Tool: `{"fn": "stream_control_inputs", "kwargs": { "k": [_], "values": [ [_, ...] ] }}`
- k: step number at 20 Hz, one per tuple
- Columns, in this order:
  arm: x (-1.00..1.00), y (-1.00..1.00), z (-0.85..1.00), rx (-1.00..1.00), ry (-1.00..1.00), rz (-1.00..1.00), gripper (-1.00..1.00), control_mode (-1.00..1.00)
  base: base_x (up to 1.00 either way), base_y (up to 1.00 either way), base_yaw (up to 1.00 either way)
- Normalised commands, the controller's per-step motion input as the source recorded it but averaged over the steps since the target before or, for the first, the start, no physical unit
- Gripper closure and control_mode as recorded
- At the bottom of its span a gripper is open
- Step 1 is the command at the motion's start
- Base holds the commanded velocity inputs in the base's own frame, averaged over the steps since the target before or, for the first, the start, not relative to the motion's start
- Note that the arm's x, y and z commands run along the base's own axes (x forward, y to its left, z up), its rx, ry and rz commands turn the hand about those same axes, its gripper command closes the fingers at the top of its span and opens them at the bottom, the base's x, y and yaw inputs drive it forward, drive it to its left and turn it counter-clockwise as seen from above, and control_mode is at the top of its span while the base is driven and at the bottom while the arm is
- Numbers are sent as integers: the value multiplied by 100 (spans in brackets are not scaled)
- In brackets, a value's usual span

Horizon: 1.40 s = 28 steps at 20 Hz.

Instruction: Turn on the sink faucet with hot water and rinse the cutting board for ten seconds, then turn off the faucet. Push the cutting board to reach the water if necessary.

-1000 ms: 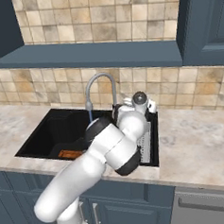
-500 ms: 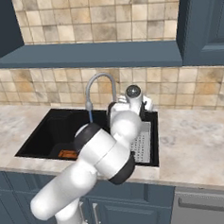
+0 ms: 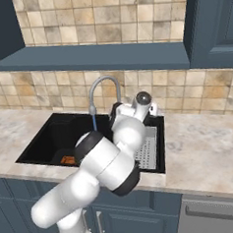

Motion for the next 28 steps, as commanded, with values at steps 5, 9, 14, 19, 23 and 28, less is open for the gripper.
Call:
{"fn": "stream_control_inputs", "kwargs": {
  "k": [5,9,14,19,23,28],
  "values": [
    [-6,2,-1,0,-7,29,-100,-100,0,0,0],
    [0,15,5,0,-9,15,-100,-100,0,0,0],
    [0,2,1,0,-10,9,-100,-100,0,0,0],
    [0,2,0,0,-5,2,-100,-100,0,0,0],
    [0,14,0,0,-2,1,-100,-100,0,0,0],
    [0,11,0,0,0,2,-100,-100,0,0,0]
  ]
}}
